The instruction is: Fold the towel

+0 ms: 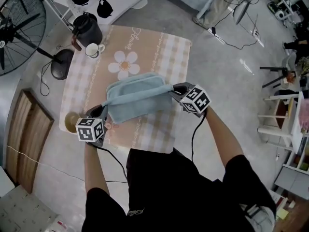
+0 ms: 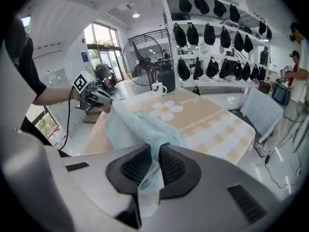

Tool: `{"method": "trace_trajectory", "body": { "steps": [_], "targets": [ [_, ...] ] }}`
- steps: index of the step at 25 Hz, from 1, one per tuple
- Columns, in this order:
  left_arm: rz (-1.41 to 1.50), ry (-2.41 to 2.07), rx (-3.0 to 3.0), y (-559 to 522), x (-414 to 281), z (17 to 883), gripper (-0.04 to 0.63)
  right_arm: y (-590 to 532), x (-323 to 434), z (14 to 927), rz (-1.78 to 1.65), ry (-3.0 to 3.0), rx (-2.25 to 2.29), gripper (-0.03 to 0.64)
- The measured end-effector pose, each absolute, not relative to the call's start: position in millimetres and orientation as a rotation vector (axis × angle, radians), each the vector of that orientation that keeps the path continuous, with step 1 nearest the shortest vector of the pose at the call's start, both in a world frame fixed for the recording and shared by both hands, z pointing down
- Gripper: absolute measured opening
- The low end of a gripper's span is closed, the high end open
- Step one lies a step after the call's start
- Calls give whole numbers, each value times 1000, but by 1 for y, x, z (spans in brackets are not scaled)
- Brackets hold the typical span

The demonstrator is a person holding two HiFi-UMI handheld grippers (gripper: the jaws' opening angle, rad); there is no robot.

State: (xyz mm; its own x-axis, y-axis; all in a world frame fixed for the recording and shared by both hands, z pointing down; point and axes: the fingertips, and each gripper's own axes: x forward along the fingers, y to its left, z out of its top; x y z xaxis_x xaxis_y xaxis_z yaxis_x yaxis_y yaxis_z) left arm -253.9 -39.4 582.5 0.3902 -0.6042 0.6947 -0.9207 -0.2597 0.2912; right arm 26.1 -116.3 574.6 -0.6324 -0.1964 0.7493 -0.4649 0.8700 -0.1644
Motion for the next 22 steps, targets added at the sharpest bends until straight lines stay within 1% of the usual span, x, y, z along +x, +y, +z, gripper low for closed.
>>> {"method": "trace_trajectory", "body": {
  "steps": [6,8,9,10,11,12,13,16,22],
  "targets": [
    [632,-1300,1916,-86,-274,610,37,-159,5,599,486,-2175,534,47],
    [621,-1314,1908,-94,-276,615,37,-166,5,607,502,-2164,556,90],
    [616,-1324,1906,-98,-277,616,37,-170,5,608,506,-2163,574,148],
    [612,-1338,1903,-100,-278,618,71,-173,6,608,506,-2166,593,211],
    [608,-1355,1899,-102,-279,619,156,-174,8,607,503,-2171,609,233],
    [603,-1376,1893,-101,-280,619,224,-172,9,605,497,-2179,619,235],
    [594,-1398,1889,-99,-280,617,236,-169,10,602,490,-2192,623,235],
    [555,-1417,1908,-90,-269,607,242,-159,12,587,457,-2246,624,235],
    [574,-1394,1975,-58,-209,592,242,-144,23,568,367,-2343,557,235]
  ]
}}
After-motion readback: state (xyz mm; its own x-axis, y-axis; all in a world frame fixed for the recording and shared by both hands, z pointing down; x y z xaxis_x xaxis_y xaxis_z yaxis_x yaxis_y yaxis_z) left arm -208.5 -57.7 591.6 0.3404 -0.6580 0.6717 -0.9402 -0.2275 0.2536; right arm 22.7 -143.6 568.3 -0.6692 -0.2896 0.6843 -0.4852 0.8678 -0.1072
